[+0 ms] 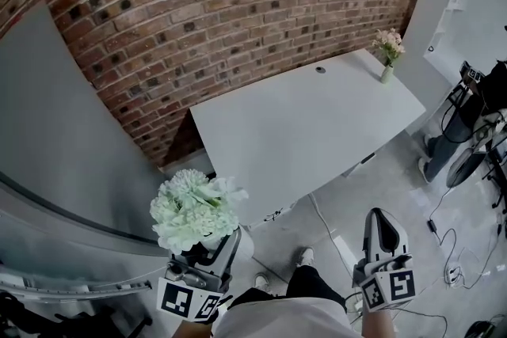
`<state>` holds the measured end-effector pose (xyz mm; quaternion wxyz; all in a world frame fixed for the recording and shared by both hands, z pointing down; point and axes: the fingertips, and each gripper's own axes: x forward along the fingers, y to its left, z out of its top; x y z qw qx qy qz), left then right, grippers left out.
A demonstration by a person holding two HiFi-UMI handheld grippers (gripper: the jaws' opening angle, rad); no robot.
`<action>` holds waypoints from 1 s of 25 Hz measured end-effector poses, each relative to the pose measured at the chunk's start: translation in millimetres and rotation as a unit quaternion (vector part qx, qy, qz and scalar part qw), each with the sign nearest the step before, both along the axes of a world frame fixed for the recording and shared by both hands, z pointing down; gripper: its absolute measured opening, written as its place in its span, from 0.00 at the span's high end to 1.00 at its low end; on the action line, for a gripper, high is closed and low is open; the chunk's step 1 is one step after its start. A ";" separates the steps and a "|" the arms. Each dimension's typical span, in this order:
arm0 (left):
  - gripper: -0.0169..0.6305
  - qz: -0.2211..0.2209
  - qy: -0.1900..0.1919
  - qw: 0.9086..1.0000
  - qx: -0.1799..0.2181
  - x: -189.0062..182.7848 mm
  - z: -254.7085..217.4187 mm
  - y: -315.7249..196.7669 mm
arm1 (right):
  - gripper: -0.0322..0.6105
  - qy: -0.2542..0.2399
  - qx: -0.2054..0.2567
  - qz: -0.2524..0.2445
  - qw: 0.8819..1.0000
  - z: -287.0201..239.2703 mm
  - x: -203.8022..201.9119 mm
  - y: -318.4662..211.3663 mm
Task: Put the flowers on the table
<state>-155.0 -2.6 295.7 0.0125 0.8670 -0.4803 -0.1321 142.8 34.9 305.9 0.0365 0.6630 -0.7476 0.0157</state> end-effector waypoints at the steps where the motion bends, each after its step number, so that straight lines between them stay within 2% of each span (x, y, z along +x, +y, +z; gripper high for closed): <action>1: 0.43 -0.002 0.001 1.000 0.001 1.9 0.5 -2.0 | 0.92 0.000 0.002 -0.004 1.000 0.1 0.7 -3.4; 12: 0.43 -0.039 -0.003 0.999 0.034 39.9 -28.2 -34.4 | 0.92 0.006 0.028 -0.036 0.999 -20.0 41.1 -64.8; 21: 0.43 -0.074 -0.013 0.997 0.029 55.7 -28.1 -61.1 | 0.92 -0.001 0.020 -0.082 0.996 -15.3 48.9 -113.3; 25: 0.43 -0.077 -0.014 0.996 0.031 59.6 -29.7 -66.4 | 0.92 0.003 0.021 -0.084 0.996 -15.5 52.0 -125.2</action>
